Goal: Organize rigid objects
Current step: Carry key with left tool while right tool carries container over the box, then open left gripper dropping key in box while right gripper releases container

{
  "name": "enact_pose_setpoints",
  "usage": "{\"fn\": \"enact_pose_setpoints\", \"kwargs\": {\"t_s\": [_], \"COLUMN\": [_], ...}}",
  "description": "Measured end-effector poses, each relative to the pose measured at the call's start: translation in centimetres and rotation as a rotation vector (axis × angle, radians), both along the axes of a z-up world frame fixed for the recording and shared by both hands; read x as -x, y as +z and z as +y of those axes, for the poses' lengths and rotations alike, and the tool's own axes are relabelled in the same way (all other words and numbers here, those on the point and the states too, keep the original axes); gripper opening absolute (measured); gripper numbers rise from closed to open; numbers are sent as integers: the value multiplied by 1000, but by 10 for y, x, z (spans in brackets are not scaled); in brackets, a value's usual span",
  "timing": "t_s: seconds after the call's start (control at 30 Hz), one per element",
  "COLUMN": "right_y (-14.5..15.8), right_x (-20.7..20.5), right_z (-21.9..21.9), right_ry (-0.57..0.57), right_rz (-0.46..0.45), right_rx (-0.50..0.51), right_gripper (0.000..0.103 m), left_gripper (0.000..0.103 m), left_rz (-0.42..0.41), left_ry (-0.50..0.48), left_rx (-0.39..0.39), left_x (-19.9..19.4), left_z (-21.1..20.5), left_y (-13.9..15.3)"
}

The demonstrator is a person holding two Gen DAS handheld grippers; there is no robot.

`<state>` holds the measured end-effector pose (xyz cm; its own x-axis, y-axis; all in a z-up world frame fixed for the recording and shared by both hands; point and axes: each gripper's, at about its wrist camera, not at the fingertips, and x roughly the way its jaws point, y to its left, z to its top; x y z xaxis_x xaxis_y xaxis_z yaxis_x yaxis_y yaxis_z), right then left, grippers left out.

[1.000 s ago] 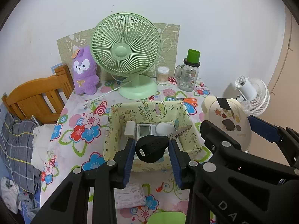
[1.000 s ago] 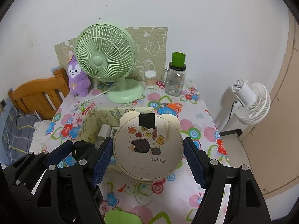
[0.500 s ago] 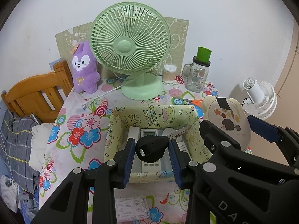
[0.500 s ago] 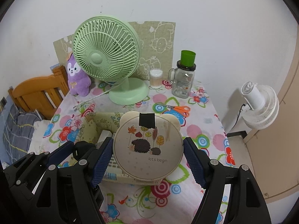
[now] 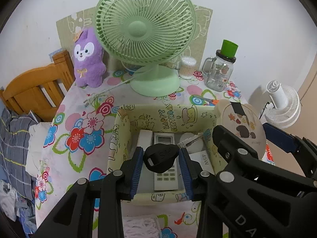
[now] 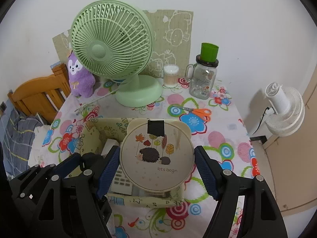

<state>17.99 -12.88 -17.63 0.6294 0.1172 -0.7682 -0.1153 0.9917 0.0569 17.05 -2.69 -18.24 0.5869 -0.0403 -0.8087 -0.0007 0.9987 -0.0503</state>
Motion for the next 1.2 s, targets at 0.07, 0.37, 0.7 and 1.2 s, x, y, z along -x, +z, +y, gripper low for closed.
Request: {"fn": "enact_pose_setpoints", "kwargs": {"t_s": [0.07, 0.37, 0.7, 1.2], "right_y": [-6, -24, -41, -64], "right_x": [-4, -12, -20, -33], "right_z": [2, 9, 16, 18], "right_ry": [3, 10, 26, 17], "right_rz": [13, 48, 82, 139], "right_rx": [4, 18, 14, -2], "right_gripper": [78, 78, 78, 78], "left_gripper": [38, 38, 39, 61], "left_rz": [13, 73, 102, 124], "left_ry": [3, 16, 24, -2], "left_rx": [0, -2, -37, -68], "left_x": [-3, -10, -14, -21], "left_z": [2, 8, 12, 8], "left_y": [-5, -26, -37, -47]}}
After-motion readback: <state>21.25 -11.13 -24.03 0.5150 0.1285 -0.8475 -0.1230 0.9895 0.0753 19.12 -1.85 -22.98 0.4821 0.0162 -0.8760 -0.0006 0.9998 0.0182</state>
